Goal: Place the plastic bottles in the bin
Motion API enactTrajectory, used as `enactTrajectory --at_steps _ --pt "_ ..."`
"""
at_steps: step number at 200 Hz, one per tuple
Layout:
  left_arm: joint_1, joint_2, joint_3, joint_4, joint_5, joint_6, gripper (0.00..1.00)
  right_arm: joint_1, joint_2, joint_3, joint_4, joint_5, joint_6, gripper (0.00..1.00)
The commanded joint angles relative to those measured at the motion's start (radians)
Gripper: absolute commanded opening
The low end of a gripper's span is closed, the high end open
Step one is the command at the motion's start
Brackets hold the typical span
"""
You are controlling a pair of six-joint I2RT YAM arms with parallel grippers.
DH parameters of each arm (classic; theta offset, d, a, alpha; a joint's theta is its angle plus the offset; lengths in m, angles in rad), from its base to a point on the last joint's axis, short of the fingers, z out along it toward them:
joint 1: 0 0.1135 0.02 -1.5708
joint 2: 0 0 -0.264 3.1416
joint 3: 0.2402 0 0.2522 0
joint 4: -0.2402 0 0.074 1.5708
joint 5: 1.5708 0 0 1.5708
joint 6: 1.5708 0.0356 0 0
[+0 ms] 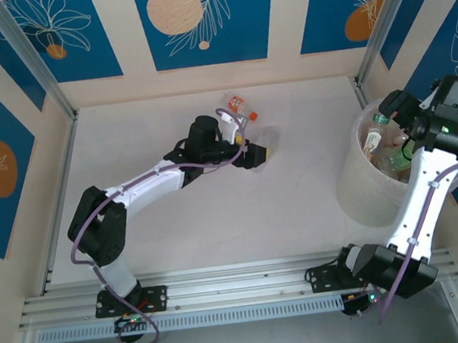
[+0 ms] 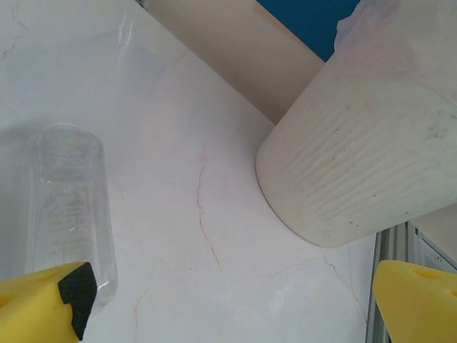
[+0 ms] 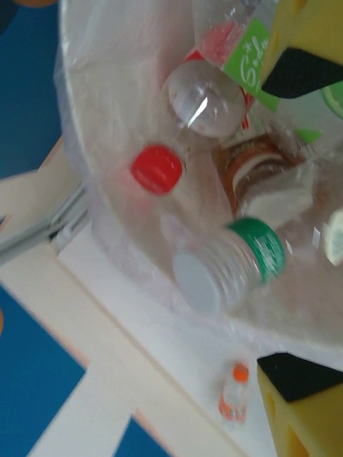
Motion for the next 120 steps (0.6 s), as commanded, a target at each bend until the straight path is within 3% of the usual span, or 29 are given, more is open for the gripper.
enactTrajectory --at_steps 1,51,98,120 --pt "0.009 0.0 0.028 -0.024 -0.01 -0.006 1.0 -0.014 0.041 -0.036 0.003 0.202 0.007 0.88" --pt "0.009 0.005 0.038 -0.034 -0.013 -0.025 1.0 -0.025 0.055 -0.122 0.012 0.227 0.003 0.86" --pt "0.01 0.022 0.044 -0.034 -0.015 -0.048 1.0 -0.016 -0.035 -0.074 0.018 -0.026 0.0 0.87" --pt "0.01 0.03 0.052 -0.045 -0.016 -0.049 1.0 0.009 -0.044 -0.078 -0.016 -0.049 -0.006 0.88"
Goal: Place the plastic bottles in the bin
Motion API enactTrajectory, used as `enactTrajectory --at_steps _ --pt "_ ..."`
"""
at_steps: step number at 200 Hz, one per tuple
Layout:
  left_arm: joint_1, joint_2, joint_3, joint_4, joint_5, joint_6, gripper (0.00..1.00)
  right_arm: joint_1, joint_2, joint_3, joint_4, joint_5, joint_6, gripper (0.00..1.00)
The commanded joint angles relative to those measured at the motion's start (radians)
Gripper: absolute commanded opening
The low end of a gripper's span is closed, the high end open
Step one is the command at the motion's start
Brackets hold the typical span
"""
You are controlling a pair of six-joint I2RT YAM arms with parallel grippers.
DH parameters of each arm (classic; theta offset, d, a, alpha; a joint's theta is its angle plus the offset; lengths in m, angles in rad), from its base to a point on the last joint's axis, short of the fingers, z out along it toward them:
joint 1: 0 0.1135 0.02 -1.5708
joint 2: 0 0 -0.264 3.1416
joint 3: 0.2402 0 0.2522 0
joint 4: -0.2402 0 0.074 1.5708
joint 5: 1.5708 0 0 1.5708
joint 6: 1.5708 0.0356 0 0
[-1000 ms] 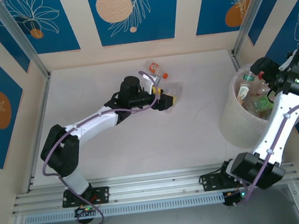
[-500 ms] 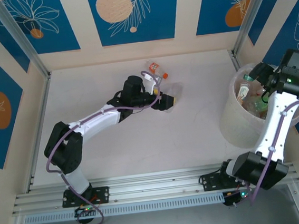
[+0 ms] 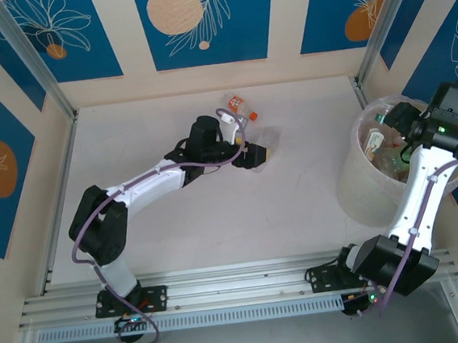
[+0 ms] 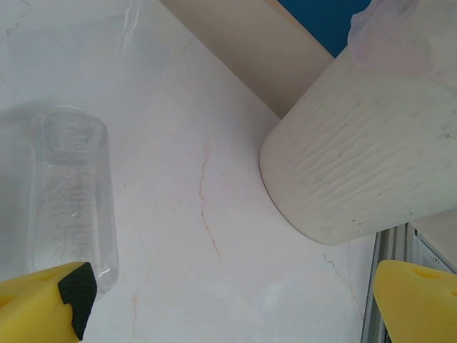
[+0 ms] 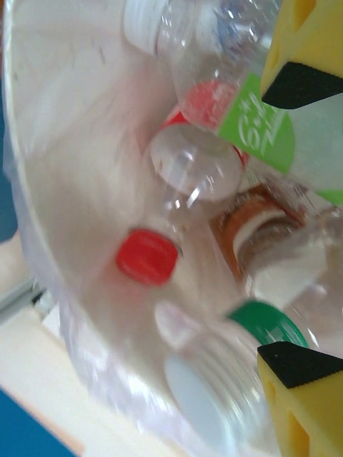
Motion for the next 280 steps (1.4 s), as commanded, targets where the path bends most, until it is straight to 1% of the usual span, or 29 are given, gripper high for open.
enactTrajectory --at_steps 1,24,60,77,97,126,140,153,160,179,190,210,220,232,247,265,280 --pt "0.01 0.017 0.041 -0.017 -0.008 -0.016 1.0 0.025 -0.028 0.014 -0.046 -0.098 -0.009 0.88" --pt "0.01 0.027 0.059 -0.045 -0.018 -0.008 1.0 0.045 -0.028 -0.053 -0.02 -0.078 -0.006 0.89" --pt "0.009 0.06 0.091 -0.084 -0.031 -0.013 1.0 0.061 0.035 -0.082 -0.03 0.091 -0.006 0.89" --pt "0.008 0.084 0.109 -0.107 -0.058 -0.022 1.0 0.064 0.039 -0.088 -0.036 0.132 -0.01 0.89" --pt "0.001 0.122 0.143 -0.15 -0.085 0.032 1.0 0.064 0.016 -0.086 -0.021 0.126 -0.013 0.89" --pt "-0.023 0.202 0.238 -0.311 -0.272 0.204 1.0 0.066 -0.025 -0.063 -0.009 0.078 -0.013 0.9" --pt "-0.028 0.246 0.287 -0.379 -0.363 0.251 1.0 0.068 -0.06 -0.064 0.008 0.059 -0.007 0.93" --pt "-0.035 0.289 0.342 -0.44 -0.423 0.283 1.0 0.072 -0.101 -0.065 0.027 0.054 0.0 0.96" --pt "-0.037 0.313 0.375 -0.474 -0.444 0.294 1.0 0.075 -0.122 -0.068 0.036 0.052 0.002 0.97" --pt "-0.049 0.381 0.472 -0.56 -0.45 0.319 1.0 0.082 -0.188 -0.088 0.076 0.044 0.015 1.0" --pt "-0.06 0.402 0.488 -0.558 -0.436 0.335 1.0 0.087 -0.228 -0.107 0.107 0.039 0.025 1.0" --pt "-0.092 0.414 0.47 -0.496 -0.463 0.378 1.0 0.091 -0.286 -0.129 0.133 0.031 0.035 1.0" --pt "-0.112 0.43 0.48 -0.484 -0.522 0.403 1.0 0.091 -0.301 -0.129 0.137 0.019 0.033 1.0" --pt "-0.127 0.473 0.537 -0.522 -0.617 0.41 1.0 0.093 -0.315 -0.13 0.136 0.0 0.032 1.0" --pt "-0.128 0.529 0.619 -0.575 -0.672 0.401 1.0 0.094 -0.329 -0.132 0.135 -0.023 0.032 1.0" --pt "-0.129 0.564 0.662 -0.579 -0.664 0.394 1.0 0.097 -0.343 -0.136 0.131 -0.041 0.032 1.0" --pt "-0.128 0.584 0.683 -0.585 -0.659 0.384 0.96 0.098 -0.354 -0.138 0.126 -0.06 0.031 0.99"
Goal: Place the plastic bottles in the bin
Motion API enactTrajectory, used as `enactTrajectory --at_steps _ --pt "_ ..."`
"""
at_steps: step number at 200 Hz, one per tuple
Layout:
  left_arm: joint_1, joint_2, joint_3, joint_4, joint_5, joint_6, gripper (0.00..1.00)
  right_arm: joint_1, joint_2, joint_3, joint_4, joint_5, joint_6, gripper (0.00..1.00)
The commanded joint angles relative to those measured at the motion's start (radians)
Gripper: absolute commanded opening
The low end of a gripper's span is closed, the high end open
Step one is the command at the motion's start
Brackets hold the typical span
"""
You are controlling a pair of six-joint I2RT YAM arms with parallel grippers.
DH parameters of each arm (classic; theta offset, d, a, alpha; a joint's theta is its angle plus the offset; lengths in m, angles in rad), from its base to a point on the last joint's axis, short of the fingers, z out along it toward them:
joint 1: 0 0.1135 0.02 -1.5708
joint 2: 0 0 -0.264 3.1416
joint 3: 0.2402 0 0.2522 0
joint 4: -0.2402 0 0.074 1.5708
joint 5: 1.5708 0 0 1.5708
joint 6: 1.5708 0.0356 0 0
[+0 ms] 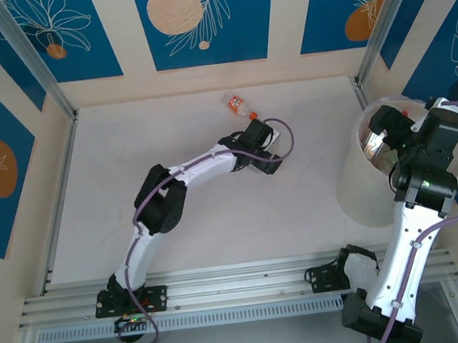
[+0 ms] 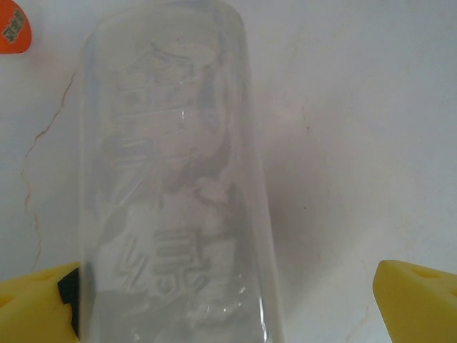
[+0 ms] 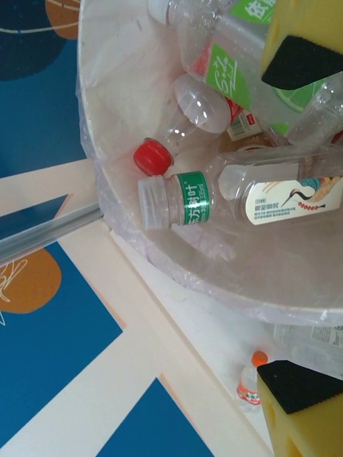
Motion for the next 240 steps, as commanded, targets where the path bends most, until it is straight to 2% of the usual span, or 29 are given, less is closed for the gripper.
enactTrajectory --at_steps 1,34,80,119,141,158,179,201,222,240 --pt "0.008 0.039 0.056 -0.053 -0.057 0.004 0.96 0.007 -0.02 -0.016 0.01 -0.054 0.015 0.99" --pt "0.008 0.07 0.1 -0.101 -0.071 -0.019 0.78 0.011 -0.032 -0.016 0.01 -0.151 0.02 0.99" --pt "0.008 0.0 0.042 -0.076 0.009 -0.013 0.59 0.021 -0.042 -0.036 0.072 -0.284 0.058 1.0" --pt "0.008 -0.069 -0.008 -0.06 0.079 -0.023 0.47 0.033 -0.035 -0.044 0.09 -0.313 0.069 1.0" --pt "0.009 -0.121 -0.047 -0.035 0.131 -0.03 0.36 0.038 -0.035 -0.049 0.095 -0.318 0.076 1.0" --pt "0.011 -0.182 -0.096 0.017 0.189 -0.032 0.25 0.042 -0.034 -0.054 0.105 -0.329 0.085 0.99" --pt "0.027 -0.27 -0.171 0.097 0.333 -0.057 0.12 0.046 -0.031 -0.07 0.127 -0.37 0.109 1.0" --pt "0.045 -0.391 -0.306 0.273 0.477 -0.097 0.0 0.05 -0.018 -0.106 0.177 -0.499 0.159 0.99" --pt "0.055 -0.498 -0.436 0.447 0.581 -0.13 0.0 0.069 0.027 -0.113 0.207 -0.639 0.192 1.0" --pt "0.062 -0.562 -0.515 0.552 0.639 -0.17 0.0 0.104 0.067 -0.103 0.208 -0.696 0.203 1.0"
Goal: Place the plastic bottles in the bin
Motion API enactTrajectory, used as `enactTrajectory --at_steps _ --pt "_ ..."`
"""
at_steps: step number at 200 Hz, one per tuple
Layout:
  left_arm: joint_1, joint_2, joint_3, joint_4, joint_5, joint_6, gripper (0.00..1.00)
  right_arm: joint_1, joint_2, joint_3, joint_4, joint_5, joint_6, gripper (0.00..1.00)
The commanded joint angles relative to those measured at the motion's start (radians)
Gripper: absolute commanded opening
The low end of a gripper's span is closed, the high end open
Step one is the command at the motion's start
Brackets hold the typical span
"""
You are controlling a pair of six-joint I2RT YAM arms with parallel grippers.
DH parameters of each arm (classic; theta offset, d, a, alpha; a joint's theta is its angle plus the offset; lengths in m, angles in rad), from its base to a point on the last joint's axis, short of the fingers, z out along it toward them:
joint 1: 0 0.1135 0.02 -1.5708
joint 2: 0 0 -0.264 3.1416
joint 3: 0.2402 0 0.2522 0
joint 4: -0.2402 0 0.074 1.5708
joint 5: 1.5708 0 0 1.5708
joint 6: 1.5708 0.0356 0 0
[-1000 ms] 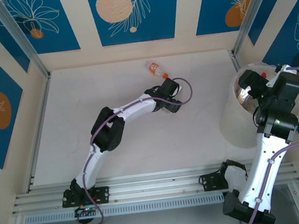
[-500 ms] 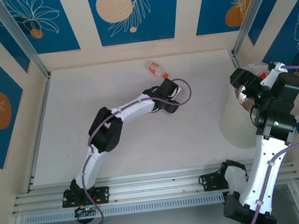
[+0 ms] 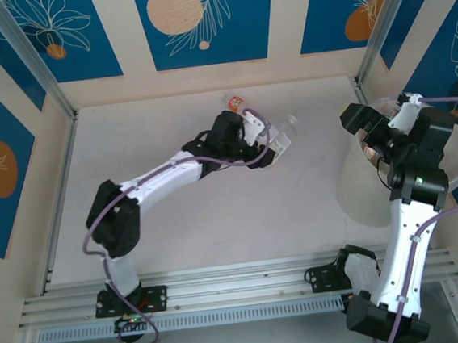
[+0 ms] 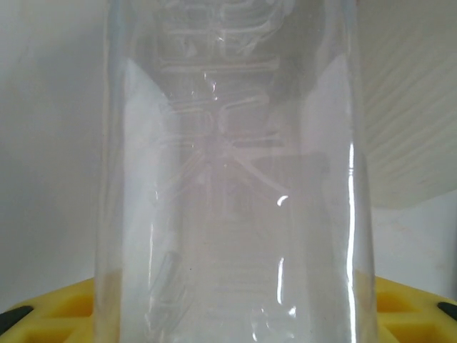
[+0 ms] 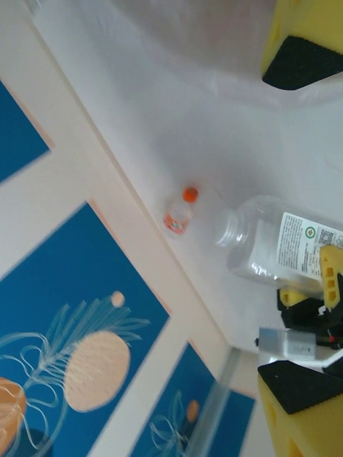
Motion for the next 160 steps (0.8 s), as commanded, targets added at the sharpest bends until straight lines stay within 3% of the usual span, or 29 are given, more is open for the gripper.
enactTrajectory --at_steps 1,55,87,111,143,160 --pt "0.014 -0.089 -0.087 0.244 0.171 -0.068 0.0 0.039 0.045 0.0 0.04 -0.167 0.049 1.0" --pt "0.018 -0.173 -0.179 0.417 0.224 -0.189 0.0 0.254 0.094 -0.069 0.205 -0.231 0.097 1.0" --pt "0.019 -0.191 -0.221 0.498 0.285 -0.204 0.0 0.342 0.105 -0.118 0.361 -0.128 0.183 1.0" --pt "0.017 -0.196 -0.239 0.51 0.306 -0.192 0.0 0.388 0.128 -0.088 0.34 -0.027 0.183 1.0" --pt "0.018 -0.195 -0.235 0.501 0.306 -0.172 0.0 0.464 0.176 -0.026 0.26 0.066 0.127 0.78" --pt "0.016 -0.194 -0.233 0.507 0.322 -0.162 0.0 0.496 0.196 -0.011 0.246 0.12 0.119 0.71"
